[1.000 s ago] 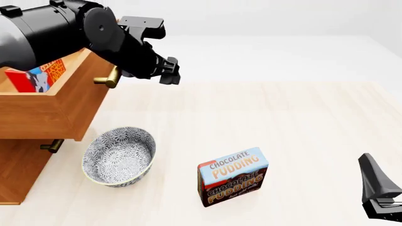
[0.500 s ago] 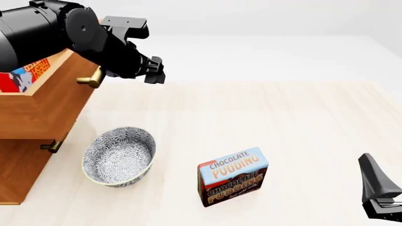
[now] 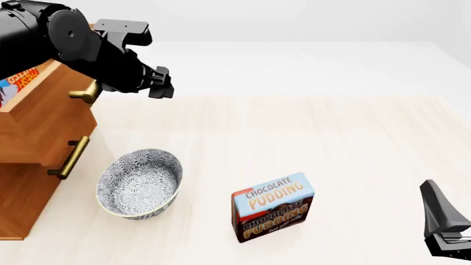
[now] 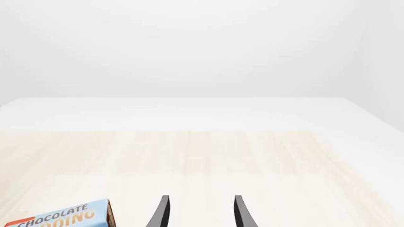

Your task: Put the butter at the back in the top drawer of the cabinet and close it.

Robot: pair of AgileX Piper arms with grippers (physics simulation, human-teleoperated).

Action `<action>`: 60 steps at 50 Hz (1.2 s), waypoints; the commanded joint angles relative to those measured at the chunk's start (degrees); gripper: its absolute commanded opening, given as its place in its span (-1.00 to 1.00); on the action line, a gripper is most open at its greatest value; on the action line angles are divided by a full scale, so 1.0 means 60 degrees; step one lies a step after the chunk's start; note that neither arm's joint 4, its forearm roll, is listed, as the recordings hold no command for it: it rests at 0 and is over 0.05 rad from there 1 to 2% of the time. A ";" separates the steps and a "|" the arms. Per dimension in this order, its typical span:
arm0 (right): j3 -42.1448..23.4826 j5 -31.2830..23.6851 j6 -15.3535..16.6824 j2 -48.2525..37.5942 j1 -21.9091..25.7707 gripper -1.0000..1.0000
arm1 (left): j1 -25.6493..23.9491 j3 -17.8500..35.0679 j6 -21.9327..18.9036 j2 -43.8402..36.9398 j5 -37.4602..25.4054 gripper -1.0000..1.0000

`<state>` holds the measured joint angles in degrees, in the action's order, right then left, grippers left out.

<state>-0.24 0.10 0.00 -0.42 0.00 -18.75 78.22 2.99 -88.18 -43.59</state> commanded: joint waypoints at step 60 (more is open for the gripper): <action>0.0000 0.0000 0.0000 0.0000 0.0000 1.00 | 0.2172 -0.1021 -0.0369 0.0727 0.0360 1.00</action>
<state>-0.24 0.10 0.00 -0.42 0.00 -7.16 72.65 0.56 -83.97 -41.48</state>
